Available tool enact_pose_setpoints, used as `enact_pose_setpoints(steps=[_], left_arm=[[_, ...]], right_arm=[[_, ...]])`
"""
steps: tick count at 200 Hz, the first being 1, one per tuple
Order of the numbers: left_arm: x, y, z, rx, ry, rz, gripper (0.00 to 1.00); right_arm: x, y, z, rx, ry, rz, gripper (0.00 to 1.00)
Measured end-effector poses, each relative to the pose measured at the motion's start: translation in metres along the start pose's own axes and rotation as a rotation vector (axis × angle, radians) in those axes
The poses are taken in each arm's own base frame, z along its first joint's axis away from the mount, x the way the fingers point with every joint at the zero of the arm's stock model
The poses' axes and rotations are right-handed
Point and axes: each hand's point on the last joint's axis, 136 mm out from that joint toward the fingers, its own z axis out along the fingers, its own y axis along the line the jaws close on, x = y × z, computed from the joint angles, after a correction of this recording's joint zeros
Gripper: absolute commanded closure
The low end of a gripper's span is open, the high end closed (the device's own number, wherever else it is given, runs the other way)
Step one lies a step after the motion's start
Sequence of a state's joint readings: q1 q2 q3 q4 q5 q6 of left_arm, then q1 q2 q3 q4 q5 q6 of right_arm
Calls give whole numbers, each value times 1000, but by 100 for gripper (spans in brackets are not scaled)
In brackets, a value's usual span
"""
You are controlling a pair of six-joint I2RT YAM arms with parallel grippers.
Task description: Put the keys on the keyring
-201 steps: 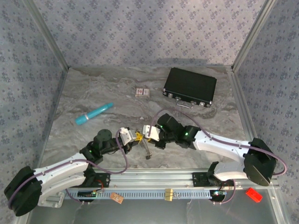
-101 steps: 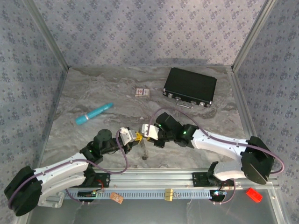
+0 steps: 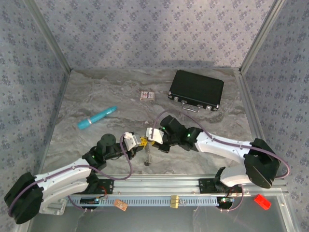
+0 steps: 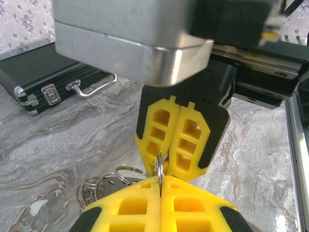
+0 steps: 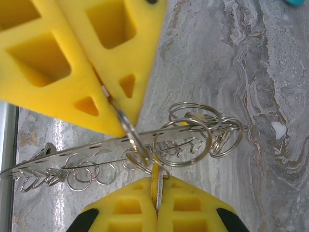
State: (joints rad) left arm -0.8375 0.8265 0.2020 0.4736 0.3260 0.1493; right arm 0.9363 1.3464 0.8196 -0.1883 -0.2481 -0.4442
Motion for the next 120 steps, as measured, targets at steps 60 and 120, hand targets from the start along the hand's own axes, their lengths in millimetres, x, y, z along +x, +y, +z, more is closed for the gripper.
enact_pose_setpoints(steps=[60,120], left_arm=[[0,0,0,0,0,4,100],[0,0,0,-1,-1,8,100]], right_arm=[[-11,-3,-4,-8,-39,8,100],[-13,1,-8,-25,-44,8,100]])
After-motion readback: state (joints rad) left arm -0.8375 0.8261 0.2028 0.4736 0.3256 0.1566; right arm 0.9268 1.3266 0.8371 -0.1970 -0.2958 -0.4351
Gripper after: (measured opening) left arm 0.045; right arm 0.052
